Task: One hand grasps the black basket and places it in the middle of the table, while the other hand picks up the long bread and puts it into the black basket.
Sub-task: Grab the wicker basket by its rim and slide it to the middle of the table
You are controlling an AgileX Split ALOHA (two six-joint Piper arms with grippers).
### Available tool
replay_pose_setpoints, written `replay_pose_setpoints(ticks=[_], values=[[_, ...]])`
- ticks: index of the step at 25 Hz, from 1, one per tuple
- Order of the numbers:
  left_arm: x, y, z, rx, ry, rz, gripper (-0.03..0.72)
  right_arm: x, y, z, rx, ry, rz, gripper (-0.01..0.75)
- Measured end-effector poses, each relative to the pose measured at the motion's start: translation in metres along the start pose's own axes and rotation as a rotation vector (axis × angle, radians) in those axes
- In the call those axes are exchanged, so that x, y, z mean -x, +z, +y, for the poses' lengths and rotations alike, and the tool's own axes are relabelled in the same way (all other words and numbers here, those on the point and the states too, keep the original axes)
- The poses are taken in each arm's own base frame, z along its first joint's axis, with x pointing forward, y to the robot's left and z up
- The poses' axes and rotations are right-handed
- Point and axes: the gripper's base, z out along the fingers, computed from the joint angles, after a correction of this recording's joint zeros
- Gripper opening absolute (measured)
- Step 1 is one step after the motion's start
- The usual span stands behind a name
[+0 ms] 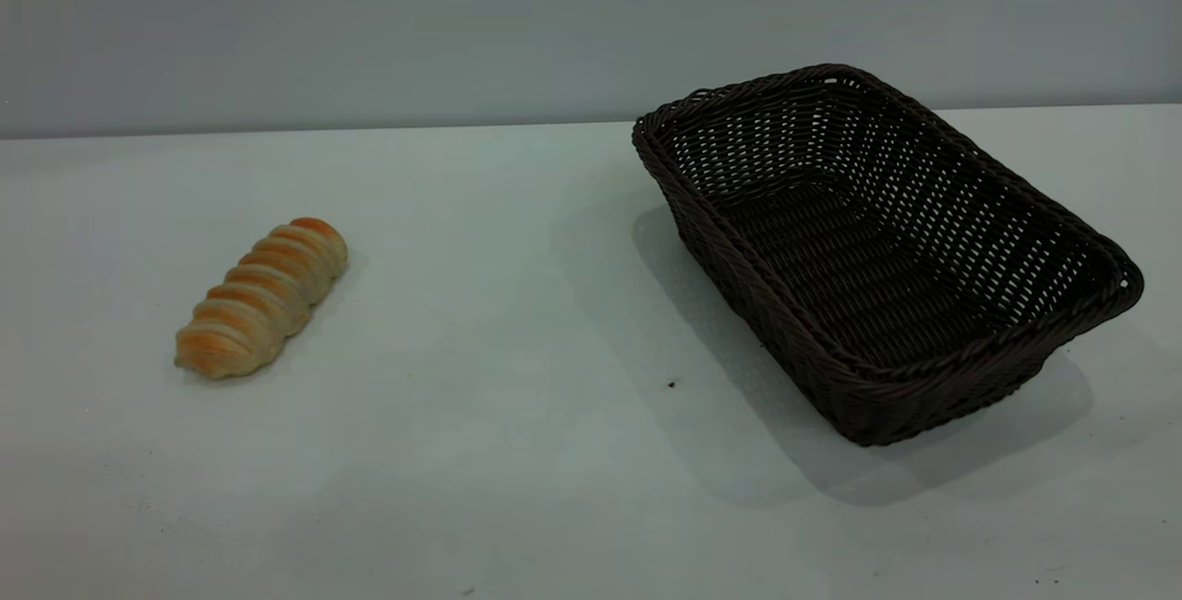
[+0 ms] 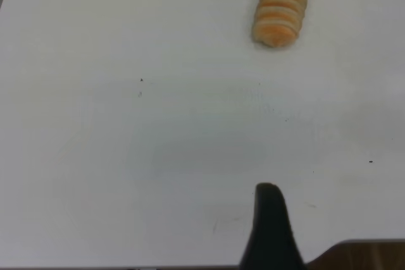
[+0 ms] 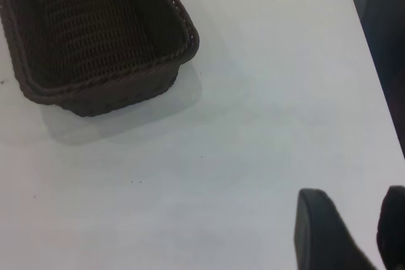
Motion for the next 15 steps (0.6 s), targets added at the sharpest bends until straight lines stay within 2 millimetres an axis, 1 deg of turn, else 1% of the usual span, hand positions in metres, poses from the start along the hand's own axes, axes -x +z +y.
replay_pose_setpoints(ticks=[15], values=[[0.0008, 0.0, 0.002, 0.022, 0.03, -0.008, 0.567, 0.0, 0.0, 0.0, 0.0, -0.002, 0.0, 0.237]])
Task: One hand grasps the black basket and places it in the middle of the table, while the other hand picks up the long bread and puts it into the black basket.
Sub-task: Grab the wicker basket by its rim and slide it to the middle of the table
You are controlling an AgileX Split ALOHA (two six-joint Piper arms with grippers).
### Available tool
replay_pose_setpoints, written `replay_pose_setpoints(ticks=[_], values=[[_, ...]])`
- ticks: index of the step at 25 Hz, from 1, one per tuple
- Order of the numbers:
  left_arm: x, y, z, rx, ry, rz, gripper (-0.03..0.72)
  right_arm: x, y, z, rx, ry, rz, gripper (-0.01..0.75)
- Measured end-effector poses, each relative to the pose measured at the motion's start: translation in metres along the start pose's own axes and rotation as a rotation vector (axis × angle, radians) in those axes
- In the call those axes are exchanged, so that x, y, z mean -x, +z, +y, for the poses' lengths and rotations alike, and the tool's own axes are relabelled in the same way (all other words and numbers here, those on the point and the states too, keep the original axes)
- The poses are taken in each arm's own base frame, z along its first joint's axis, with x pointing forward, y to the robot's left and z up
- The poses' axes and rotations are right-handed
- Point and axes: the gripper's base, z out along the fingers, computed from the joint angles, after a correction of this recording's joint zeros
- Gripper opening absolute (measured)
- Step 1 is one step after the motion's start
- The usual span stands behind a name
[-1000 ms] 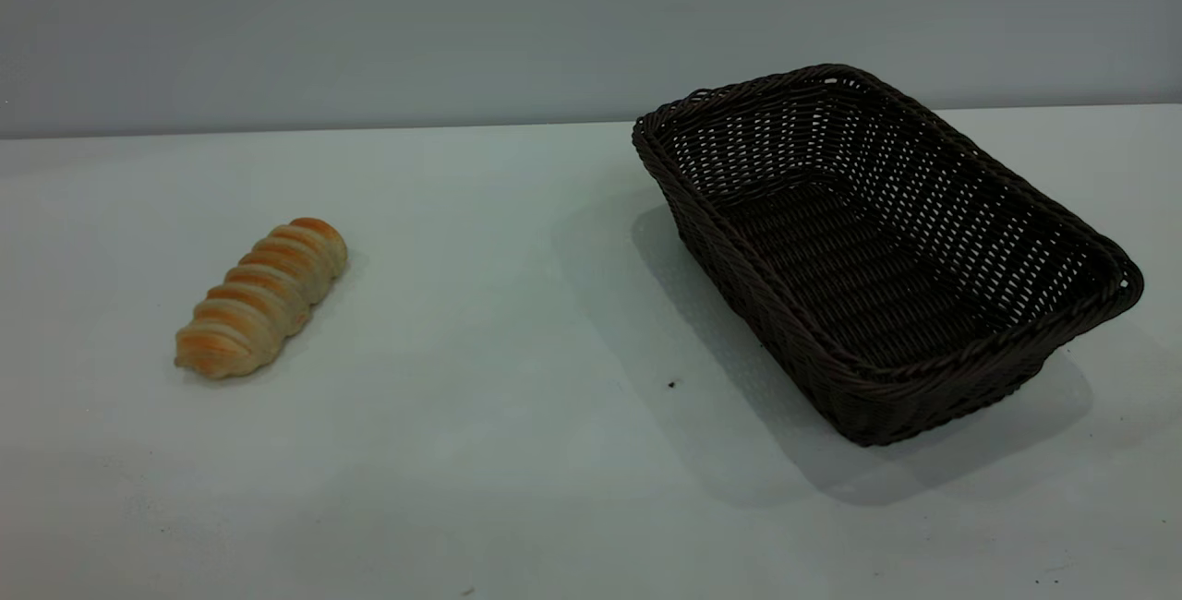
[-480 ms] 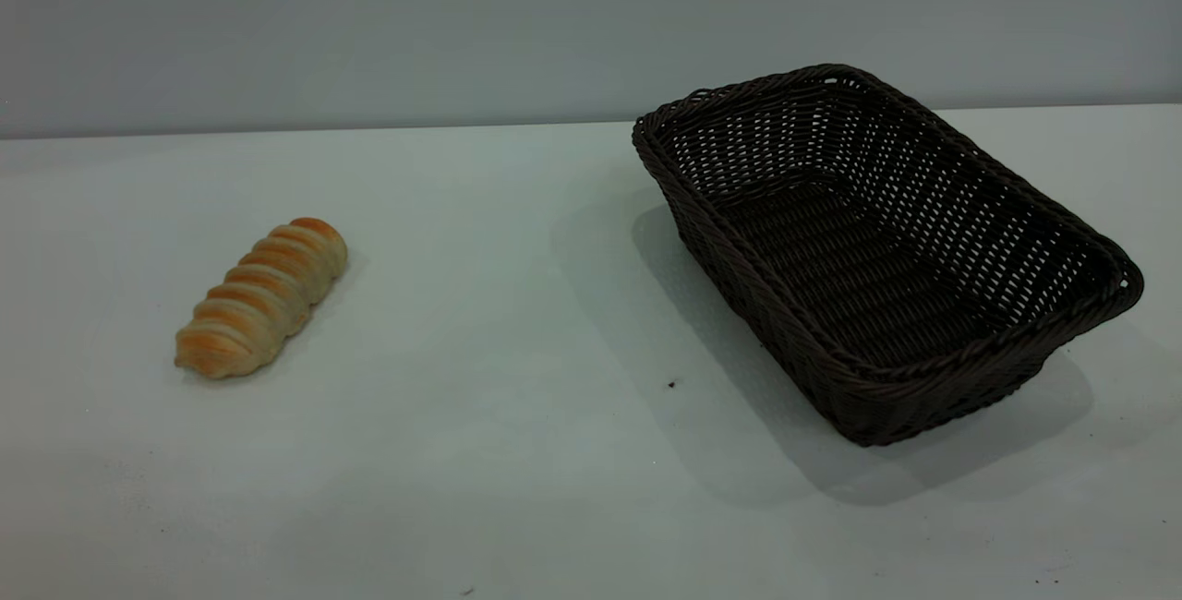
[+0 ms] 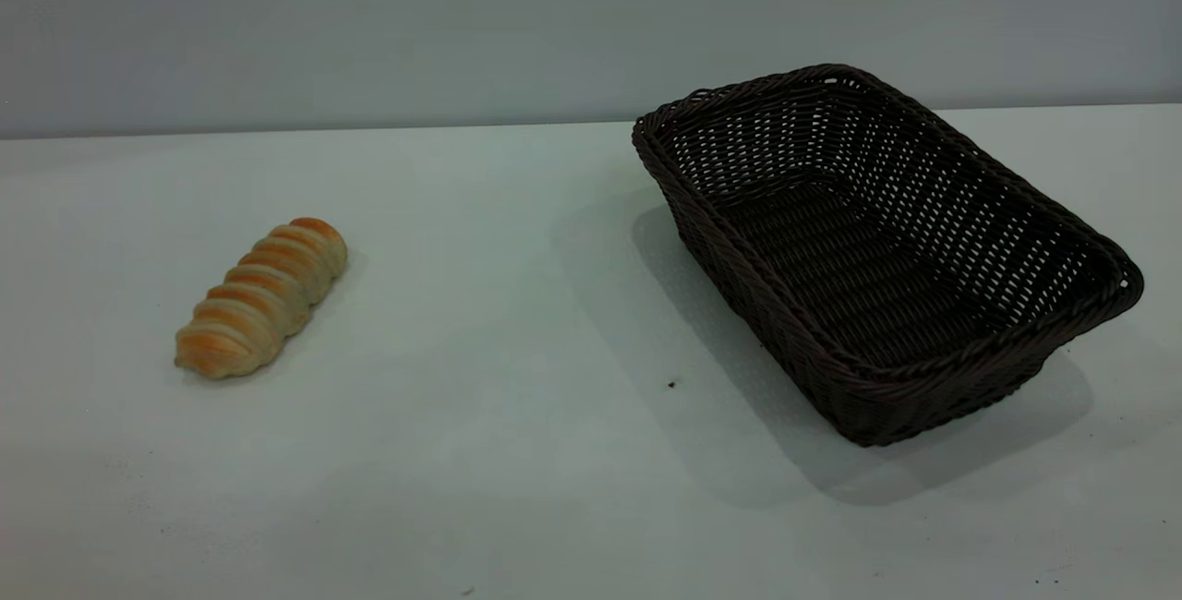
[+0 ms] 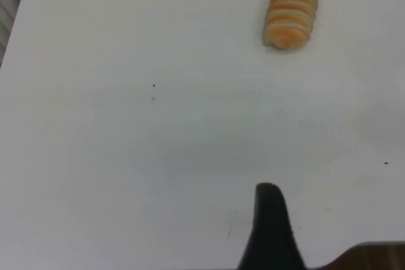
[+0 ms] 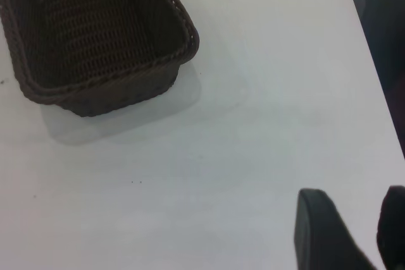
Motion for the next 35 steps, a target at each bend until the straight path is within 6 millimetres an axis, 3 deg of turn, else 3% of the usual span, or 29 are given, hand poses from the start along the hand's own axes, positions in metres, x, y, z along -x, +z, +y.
replay_pose_setpoints(ticks=[6, 9, 12, 16, 20, 27, 30, 35], values=[[0.001, 0.0, 0.0, 0.0, 0.023, -0.013, 0.567, 0.0, 0.0, 0.0, 0.0, -0.007, 0.0, 0.237], [0.012, -0.004, -0.001, -0.008, 0.017, -0.125, 0.567, 0.001, -0.001, 0.002, 0.018, -0.012, -0.01, 0.245], [0.023, -0.006, -0.002, -0.031, -0.021, -0.202, 0.567, 0.012, 0.001, 0.009, 0.098, -0.021, -0.011, 0.302], [0.037, 0.01, -0.004, -0.036, -0.063, -0.1, 0.567, 0.035, 0.017, 0.024, 0.271, -0.001, -0.007, 0.432], [0.061, 0.03, -0.008, -0.046, -0.094, -0.013, 0.567, 0.056, 0.046, 0.036, 0.405, 0.001, 0.076, 0.519], [0.11, 0.055, -0.011, -0.047, -0.103, 0.034, 0.567, 0.061, 0.119, 0.042, 0.444, 0.116, 0.436, 0.534], [0.118, 0.064, -0.013, -0.047, -0.101, 0.043, 0.567, 0.057, 0.148, 0.043, 0.432, 0.179, 0.542, 0.535], [0.119, 0.068, -0.013, -0.048, -0.1, 0.054, 0.567, 0.057, 0.183, 0.046, 0.405, 0.36, 0.557, 0.533]])
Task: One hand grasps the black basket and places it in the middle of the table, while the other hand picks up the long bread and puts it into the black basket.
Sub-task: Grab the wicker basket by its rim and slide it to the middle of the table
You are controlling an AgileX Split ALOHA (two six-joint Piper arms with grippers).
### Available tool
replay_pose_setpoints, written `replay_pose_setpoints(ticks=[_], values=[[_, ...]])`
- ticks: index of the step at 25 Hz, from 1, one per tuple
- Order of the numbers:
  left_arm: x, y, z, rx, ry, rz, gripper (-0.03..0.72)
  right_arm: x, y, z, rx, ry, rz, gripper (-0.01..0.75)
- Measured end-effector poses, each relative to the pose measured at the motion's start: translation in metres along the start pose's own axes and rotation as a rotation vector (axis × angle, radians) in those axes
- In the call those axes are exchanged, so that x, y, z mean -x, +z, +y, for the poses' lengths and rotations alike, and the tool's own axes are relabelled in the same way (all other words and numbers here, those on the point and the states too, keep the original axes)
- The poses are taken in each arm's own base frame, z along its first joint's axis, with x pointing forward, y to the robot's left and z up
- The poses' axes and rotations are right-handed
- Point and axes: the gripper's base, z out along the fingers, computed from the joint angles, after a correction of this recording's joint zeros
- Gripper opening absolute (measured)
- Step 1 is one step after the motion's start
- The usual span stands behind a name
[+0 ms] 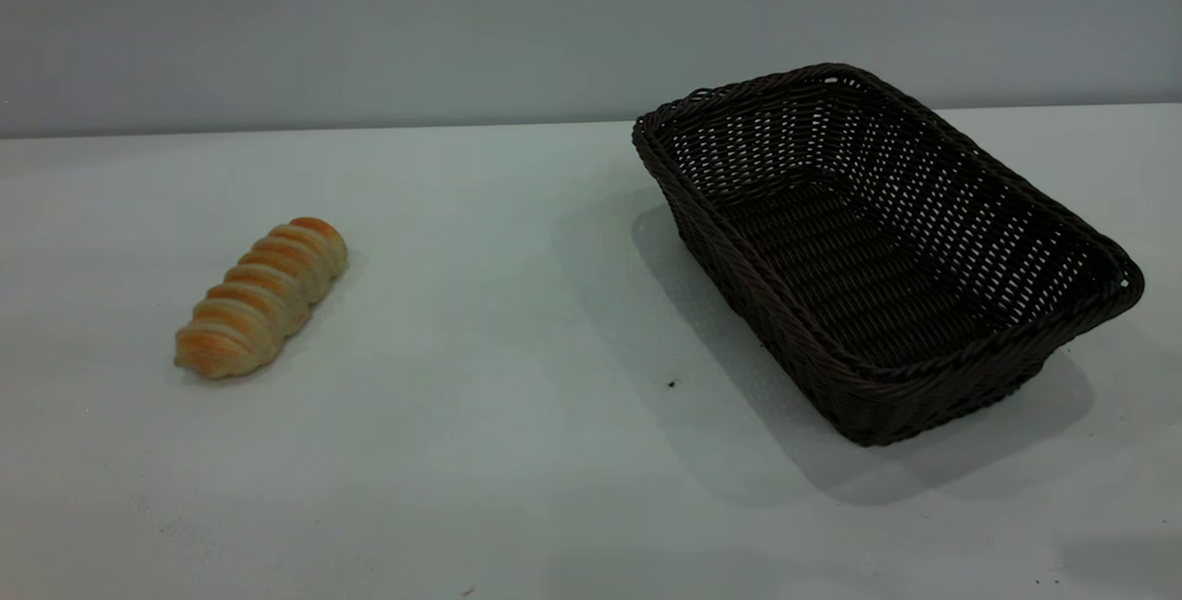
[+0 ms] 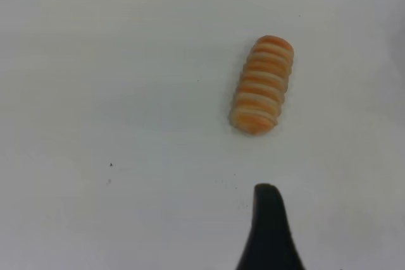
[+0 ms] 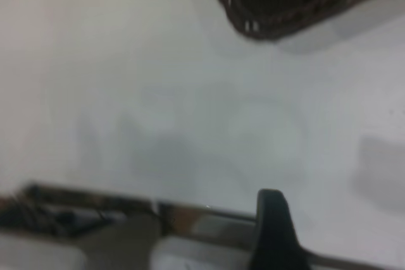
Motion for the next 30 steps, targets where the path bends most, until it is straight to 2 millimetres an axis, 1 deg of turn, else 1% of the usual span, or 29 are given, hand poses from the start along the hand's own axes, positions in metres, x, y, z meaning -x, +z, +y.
replay_pose_setpoints(ticks=[6, 12, 16, 19, 26, 28, 30], values=[[0.0, 0.0, 0.0, 0.001, 0.01, 0.001, 0.567, 0.016, 0.041, -0.019, -0.046, 0.213, -0.003, 0.533], [0.0, 0.0, 0.0, 0.001, 0.011, 0.001, 0.567, 0.022, 0.078, -0.04, -0.104, 0.384, -0.006, 0.533], [0.0, 0.0, 0.0, 0.002, 0.011, 0.002, 0.567, 0.03, 0.094, -0.044, -0.09, 0.409, 0.009, 0.533], [0.0, 0.0, 0.0, 0.002, 0.011, 0.003, 0.567, 0.037, 0.101, -0.044, -0.074, 0.425, 0.001, 0.533], [0.0, 0.0, 0.0, 0.002, 0.013, 0.004, 0.567, 0.046, 0.116, -0.052, -0.097, 0.489, -0.007, 0.532], [0.0, 0.0, 0.0, 0.002, 0.013, 0.004, 0.567, 0.051, 0.123, -0.054, -0.101, 0.509, -0.007, 0.532], [0.0, 0.0, 0.0, 0.002, 0.013, 0.005, 0.567, 0.057, 0.135, -0.059, -0.109, 0.539, -0.002, 0.532]])
